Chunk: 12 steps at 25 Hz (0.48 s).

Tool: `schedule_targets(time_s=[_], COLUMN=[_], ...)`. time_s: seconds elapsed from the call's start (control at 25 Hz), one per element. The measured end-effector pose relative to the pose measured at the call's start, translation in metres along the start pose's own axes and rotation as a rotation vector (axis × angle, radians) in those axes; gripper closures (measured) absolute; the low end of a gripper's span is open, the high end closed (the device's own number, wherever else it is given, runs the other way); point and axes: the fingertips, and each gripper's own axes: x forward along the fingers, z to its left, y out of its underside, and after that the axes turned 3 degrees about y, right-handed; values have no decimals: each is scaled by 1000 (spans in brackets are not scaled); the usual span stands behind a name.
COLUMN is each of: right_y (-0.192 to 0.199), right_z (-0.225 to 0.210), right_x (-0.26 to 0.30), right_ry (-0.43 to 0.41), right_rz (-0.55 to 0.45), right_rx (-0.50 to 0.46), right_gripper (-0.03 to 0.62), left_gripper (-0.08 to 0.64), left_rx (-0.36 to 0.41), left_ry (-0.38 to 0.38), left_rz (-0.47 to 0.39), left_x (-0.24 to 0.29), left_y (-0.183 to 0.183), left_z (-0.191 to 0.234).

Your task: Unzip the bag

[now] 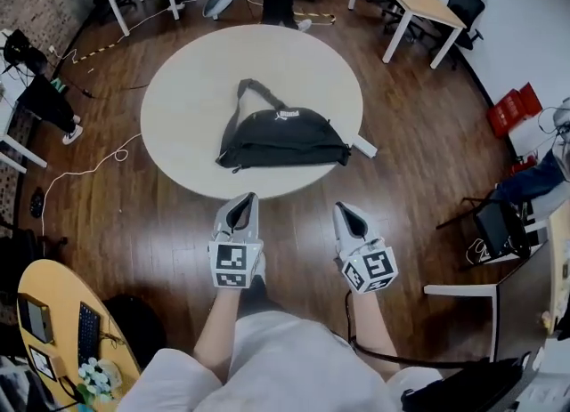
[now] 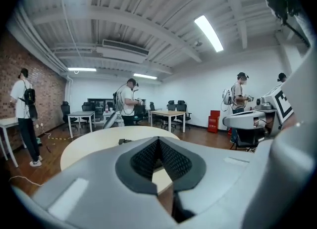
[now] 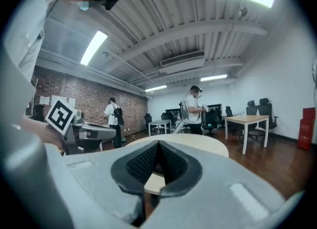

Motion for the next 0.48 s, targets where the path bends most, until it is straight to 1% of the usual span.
schedule_targets(time_s=[0.08, 0.12, 0.2, 0.28, 0.36, 0.44, 0.48], right_y=[-21, -27, -31, -33, -39, -47, -49], right_z=[16, 25, 37, 45, 51, 60, 64], right_x=[-52, -78, -123, -162, -203, -247, -266], right_ry=[4, 0, -27, -64, -70, -54, -47], right_rz=[-84, -111, -125, -122, -124, -123, -121], right_rx=[-40, -54, -57, -39, -3, 24, 20], right_gripper=[601, 601, 601, 601, 601, 601, 601], left_gripper=[545, 545, 545, 543, 543, 543, 544], left_rx=[14, 4, -21, -15, 6, 47, 64], left_ry=[-25, -37, -41, -24, -9, -13, -19], left_rz=[-72, -103, -127, -96, -52, -33, -39], left_x=[-45, -70, -113, -141, -167, -196, -208], left_y=[-9, -11, -9, 0, 5, -4, -13], left_z=[-44, -68, -123, -180, -226, -252, -258])
